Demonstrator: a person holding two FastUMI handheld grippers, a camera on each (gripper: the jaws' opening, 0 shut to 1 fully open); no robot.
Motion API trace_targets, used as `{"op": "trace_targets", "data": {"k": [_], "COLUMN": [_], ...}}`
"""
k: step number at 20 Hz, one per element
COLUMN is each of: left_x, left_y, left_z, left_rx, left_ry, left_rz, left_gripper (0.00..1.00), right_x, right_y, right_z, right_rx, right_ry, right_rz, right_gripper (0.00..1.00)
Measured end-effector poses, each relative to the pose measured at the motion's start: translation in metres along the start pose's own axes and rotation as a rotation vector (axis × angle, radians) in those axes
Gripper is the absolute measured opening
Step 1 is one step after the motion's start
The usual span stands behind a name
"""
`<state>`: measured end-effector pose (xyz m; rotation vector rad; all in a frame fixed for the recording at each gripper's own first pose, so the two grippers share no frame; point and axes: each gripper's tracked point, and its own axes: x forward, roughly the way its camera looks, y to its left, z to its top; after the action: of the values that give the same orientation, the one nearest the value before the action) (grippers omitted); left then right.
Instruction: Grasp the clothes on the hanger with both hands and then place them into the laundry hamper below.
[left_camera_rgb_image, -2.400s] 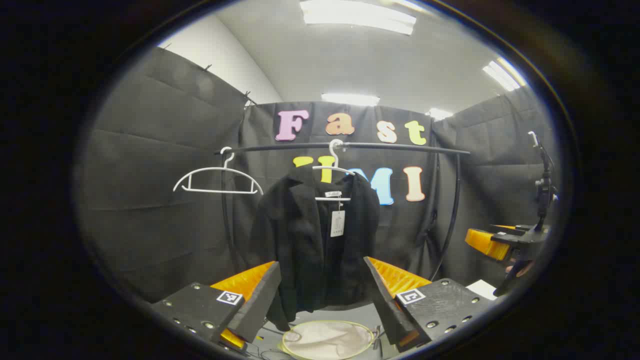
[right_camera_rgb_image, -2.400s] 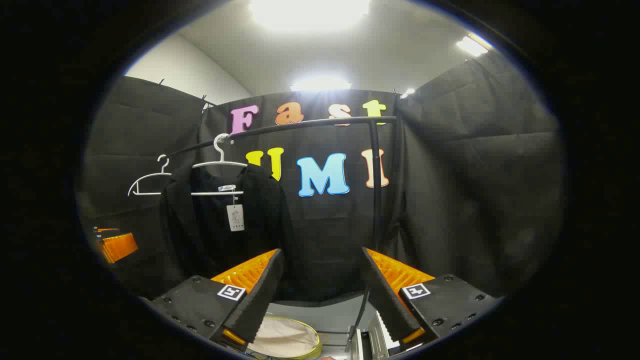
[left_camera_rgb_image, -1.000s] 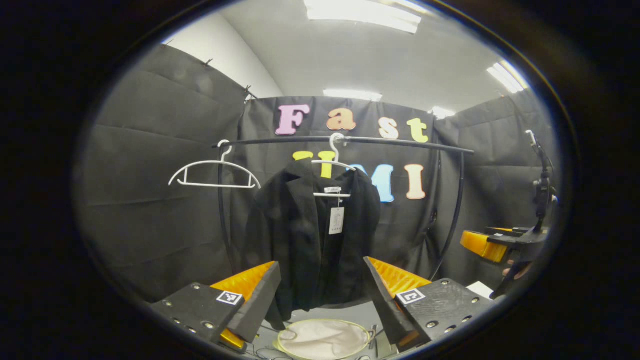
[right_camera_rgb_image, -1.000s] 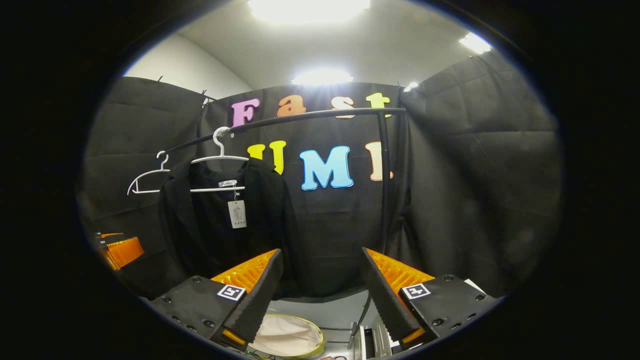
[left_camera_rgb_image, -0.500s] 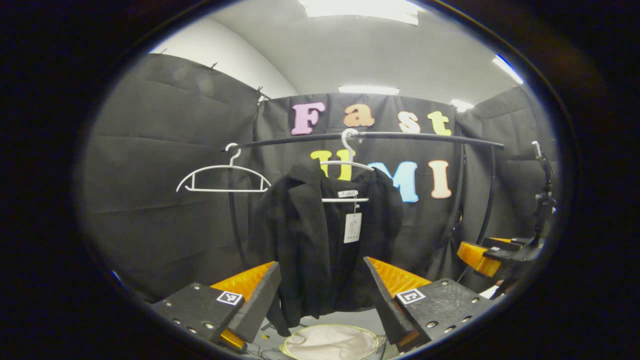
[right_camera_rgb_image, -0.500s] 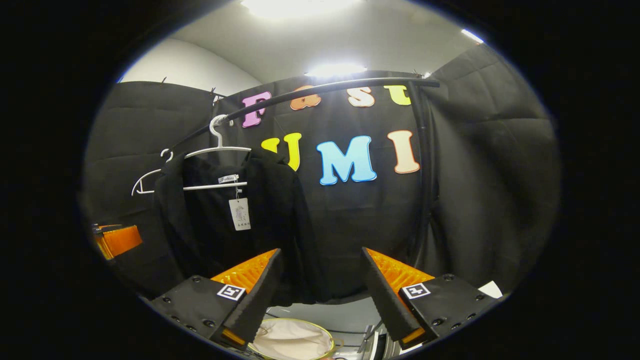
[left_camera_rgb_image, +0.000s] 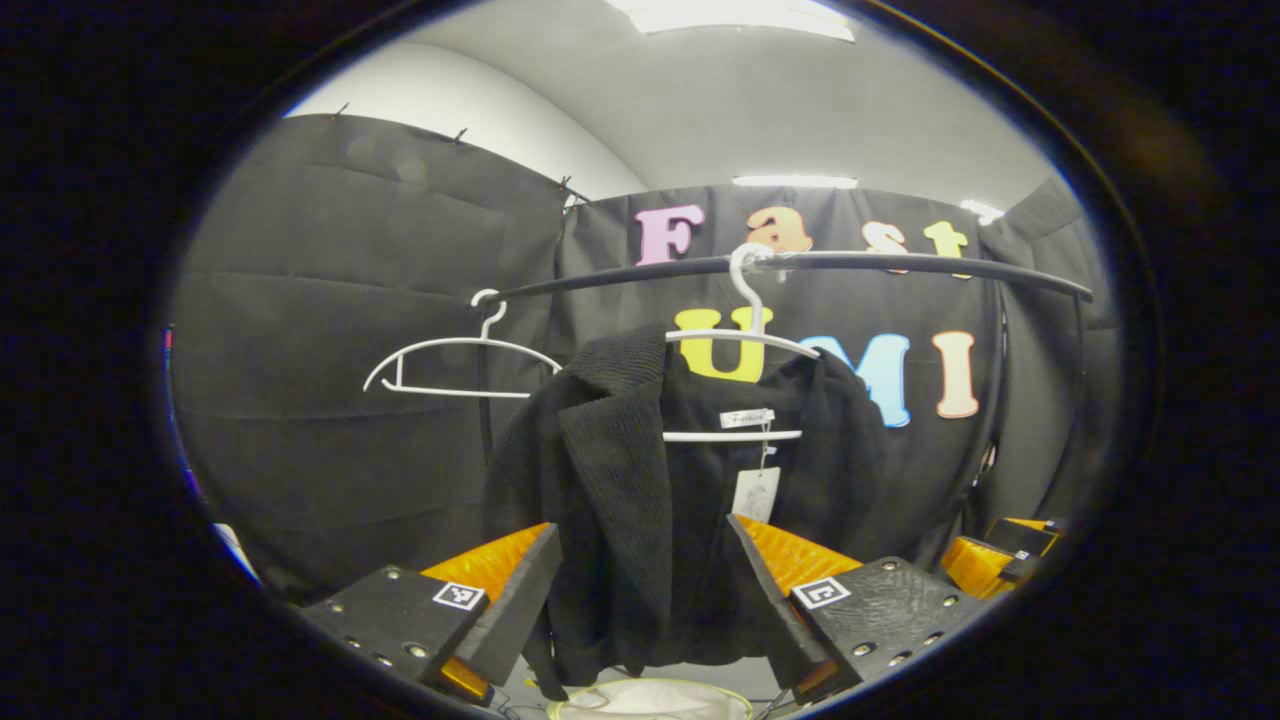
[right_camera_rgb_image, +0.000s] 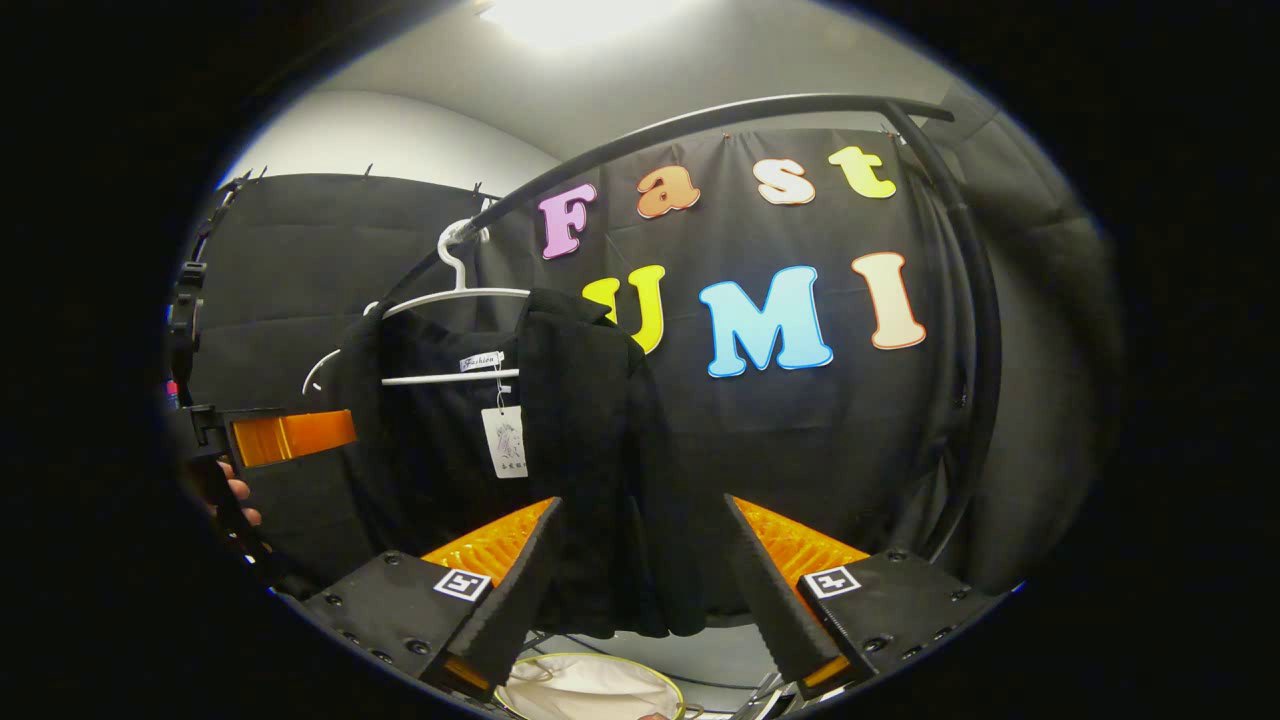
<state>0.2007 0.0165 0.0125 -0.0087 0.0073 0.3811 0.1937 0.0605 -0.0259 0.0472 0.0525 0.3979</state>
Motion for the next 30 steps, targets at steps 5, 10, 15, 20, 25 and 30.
{"op": "trace_targets", "data": {"k": [5, 10, 15, 20, 25, 30], "left_x": [0.043, 0.071, 0.083, 0.083, 0.075, 0.068], "left_y": [0.007, 0.022, 0.029, 0.025, 0.013, 0.014], "left_z": [0.002, 0.009, 0.011, 0.013, 0.015, 0.022], "left_rx": [0.011, 0.064, 0.082, 0.077, 0.065, 0.063], "left_ry": [0.008, -0.005, -0.006, -0.015, -0.011, -0.021], "left_rz": [0.101, 0.191, 0.212, 0.151, 0.062, 0.044], "left_gripper": [0.94, 0.94, 0.78, 0.1, 0.01, 0.01], "right_x": [0.039, 0.062, 0.075, 0.082, 0.109, 0.135], "right_y": [-0.014, -0.01, 0.018, 0.047, 0.067, 0.085], "right_z": [0.0, -0.011, -0.01, 0.003, 0.015, 0.029], "right_rx": [0.048, 0.081, 0.094, 0.094, 0.107, 0.099], "right_ry": [0.004, 0.057, 0.073, 0.037, 0.014, -0.014], "right_rz": [0.027, 0.082, 0.174, 0.236, 0.232, 0.199], "right_gripper": [0.93, 0.98, 0.98, 0.98, 0.98, 0.98]}}
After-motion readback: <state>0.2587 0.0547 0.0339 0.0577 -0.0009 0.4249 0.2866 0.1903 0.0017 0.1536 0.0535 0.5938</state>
